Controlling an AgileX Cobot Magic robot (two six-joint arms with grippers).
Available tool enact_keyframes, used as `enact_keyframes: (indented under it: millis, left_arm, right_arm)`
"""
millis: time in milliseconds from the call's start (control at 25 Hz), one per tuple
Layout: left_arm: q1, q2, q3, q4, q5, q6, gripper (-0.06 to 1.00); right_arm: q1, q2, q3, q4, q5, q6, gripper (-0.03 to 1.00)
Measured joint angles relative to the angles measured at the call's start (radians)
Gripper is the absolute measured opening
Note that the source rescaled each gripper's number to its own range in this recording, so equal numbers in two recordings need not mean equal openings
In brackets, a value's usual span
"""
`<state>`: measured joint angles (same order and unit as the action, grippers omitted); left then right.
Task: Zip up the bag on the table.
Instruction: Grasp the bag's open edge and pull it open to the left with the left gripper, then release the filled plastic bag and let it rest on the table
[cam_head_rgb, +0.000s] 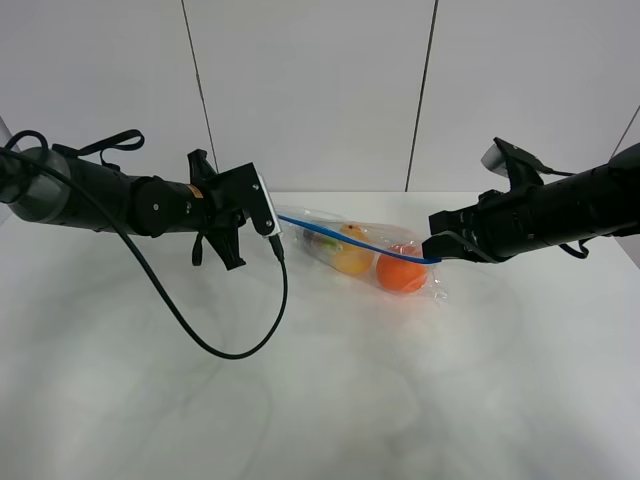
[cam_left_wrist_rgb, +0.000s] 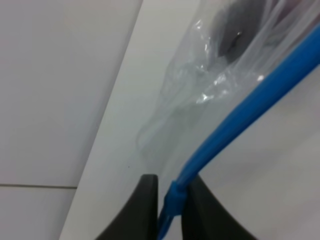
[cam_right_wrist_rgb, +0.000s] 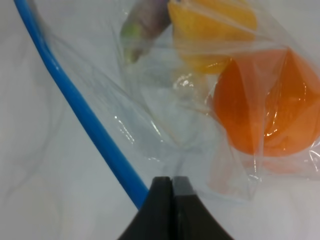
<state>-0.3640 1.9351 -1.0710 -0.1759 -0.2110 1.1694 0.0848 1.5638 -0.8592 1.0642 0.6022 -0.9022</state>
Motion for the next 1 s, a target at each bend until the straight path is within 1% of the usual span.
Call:
enact_keyframes:
  millis: [80,200,280,360,440,480,560,640,720,800,1000]
  left_arm:
    - [0.0,0.0,0.0,-0.002,0.0,-0.002,0.18]
    - [0.0,0.0,0.0,-0.003,0.0,-0.005,0.34]
    - [0.0,0.0,0.0,-0.003,0.0,-0.026,0.47]
    - [0.0,0.0,0.0,-0.003,-0.002,-0.049,0.58]
    - [0.0,0.0,0.0,-0.003,-0.008,-0.083,0.65]
    - [0.0,0.0,0.0,-0.005,-0.01,-0.102,0.67]
    - [0.0,0.0,0.0,-0.034,-0.012,-0.158,0.69]
    - [0.0,0.0,0.0,-0.092,-0.027,-0.216,0.7]
    - [0.0,0.0,0.0,-0.156,-0.044,-0.249,0.71]
    - [0.0,0.0,0.0,-0.225,-0.056,-0.259,0.71]
    - [0.001,0.0,0.0,-0.33,-0.057,-0.26,0.71]
  right_arm:
    - [0.0,0.0,0.0,-0.003,-0.004,0.0,0.0]
    - [0.0,0.0,0.0,-0.007,-0.006,0.0,0.0]
    - [0.0,0.0,0.0,-0.008,-0.006,0.0,0.0]
    - [0.0,0.0,0.0,-0.011,-0.006,0.0,0.0]
    - [0.0,0.0,0.0,-0.011,-0.006,0.0,0.0]
    - [0.0,0.0,0.0,-0.011,-0.006,0.0,0.0]
    - [0.0,0.0,0.0,-0.012,-0.006,0.0,0.0]
    - [0.0,0.0,0.0,-0.019,-0.009,0.0,0.0]
    - [0.0,0.0,0.0,-0.023,-0.012,0.001,0.0]
    - [0.0,0.0,0.0,-0.024,-0.013,0.001,0.0]
    - [0.0,0.0,0.0,-0.026,-0.017,0.002,0.0]
